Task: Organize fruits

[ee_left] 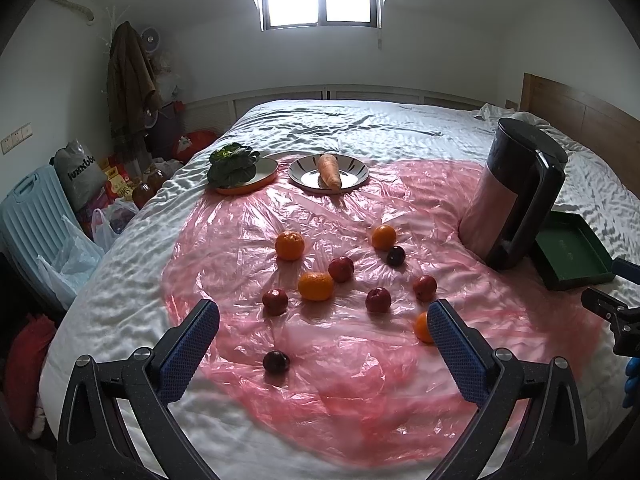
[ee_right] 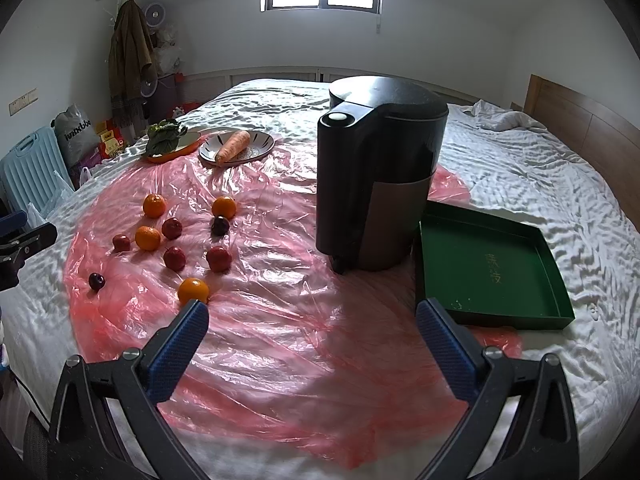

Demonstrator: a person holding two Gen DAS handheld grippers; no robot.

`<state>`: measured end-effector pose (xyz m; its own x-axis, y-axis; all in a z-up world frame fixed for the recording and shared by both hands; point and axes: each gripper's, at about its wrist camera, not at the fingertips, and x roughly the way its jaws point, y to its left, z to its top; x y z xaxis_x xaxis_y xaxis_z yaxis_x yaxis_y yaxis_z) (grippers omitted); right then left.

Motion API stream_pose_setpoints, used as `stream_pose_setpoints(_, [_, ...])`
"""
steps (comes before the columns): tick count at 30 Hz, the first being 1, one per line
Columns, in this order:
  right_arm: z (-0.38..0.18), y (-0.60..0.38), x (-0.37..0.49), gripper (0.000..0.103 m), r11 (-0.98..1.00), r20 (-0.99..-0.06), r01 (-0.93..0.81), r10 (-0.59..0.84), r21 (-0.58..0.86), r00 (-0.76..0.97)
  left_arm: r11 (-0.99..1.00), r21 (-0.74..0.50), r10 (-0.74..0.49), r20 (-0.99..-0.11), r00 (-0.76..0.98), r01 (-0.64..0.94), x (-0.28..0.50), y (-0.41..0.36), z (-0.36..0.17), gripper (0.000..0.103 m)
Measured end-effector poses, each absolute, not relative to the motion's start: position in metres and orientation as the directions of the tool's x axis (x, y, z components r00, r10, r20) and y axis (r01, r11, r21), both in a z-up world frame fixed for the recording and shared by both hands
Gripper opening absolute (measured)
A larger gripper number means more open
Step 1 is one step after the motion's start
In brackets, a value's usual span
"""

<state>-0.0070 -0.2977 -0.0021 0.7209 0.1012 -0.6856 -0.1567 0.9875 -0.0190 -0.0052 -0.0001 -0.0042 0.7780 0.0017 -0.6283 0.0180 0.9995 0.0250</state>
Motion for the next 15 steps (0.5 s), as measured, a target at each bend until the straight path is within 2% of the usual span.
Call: stream_pose_setpoints(15, [-0.0003, -0.299, -0.0071, 0.103, 0.988, -0.671, -0.152, 0.106, -0.011, 0.734, 0.999, 0.029, -0.003, -0.634, 0.774, 0.028, -0.0033, -0.0032, -0.0057, 0.102])
